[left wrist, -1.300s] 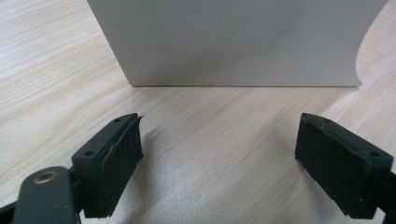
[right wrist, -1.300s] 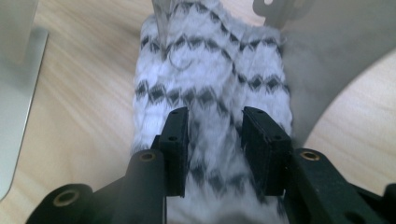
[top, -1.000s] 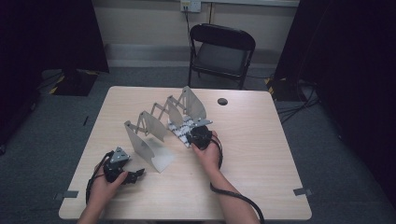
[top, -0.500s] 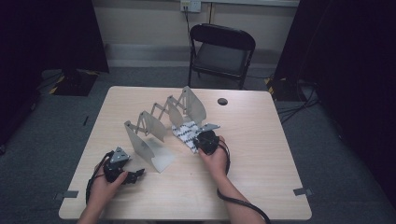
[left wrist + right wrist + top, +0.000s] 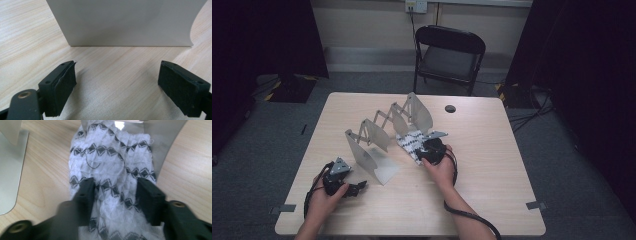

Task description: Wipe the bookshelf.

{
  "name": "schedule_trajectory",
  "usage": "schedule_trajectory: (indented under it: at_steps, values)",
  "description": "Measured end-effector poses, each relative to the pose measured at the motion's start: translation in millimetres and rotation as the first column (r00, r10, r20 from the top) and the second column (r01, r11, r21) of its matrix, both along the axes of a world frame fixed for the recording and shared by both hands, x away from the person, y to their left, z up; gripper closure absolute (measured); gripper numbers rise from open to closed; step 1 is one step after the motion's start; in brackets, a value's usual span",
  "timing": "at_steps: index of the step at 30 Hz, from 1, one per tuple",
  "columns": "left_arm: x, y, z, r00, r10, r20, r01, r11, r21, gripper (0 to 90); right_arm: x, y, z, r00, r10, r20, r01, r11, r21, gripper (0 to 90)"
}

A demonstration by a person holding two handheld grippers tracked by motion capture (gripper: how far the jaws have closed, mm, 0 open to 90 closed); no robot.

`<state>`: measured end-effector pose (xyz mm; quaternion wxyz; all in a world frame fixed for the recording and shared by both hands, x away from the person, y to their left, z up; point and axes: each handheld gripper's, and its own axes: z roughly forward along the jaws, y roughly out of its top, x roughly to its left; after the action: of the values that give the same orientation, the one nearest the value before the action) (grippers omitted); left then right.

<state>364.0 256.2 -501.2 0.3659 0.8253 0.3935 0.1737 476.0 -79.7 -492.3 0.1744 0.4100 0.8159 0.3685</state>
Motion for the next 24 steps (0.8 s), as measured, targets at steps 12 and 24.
schedule_trajectory:
  at_steps: [12,24]
  values:
    - [0.0,0.1,0.1,1.0000,-0.001,-0.002,0.001,1.0000,0.001,14.4,7.7,-8.0,4.9,0.9989,-0.034,-0.033,0.034,0.999,-0.014,79.1]
    - [0.1,0.2,0.2,1.0000,-0.002,-0.002,0.002,1.0000,0.001,14.4,9.8,-16.5,5.0,0.9973,-0.064,-0.036,0.064,0.998,0.000,79.7]
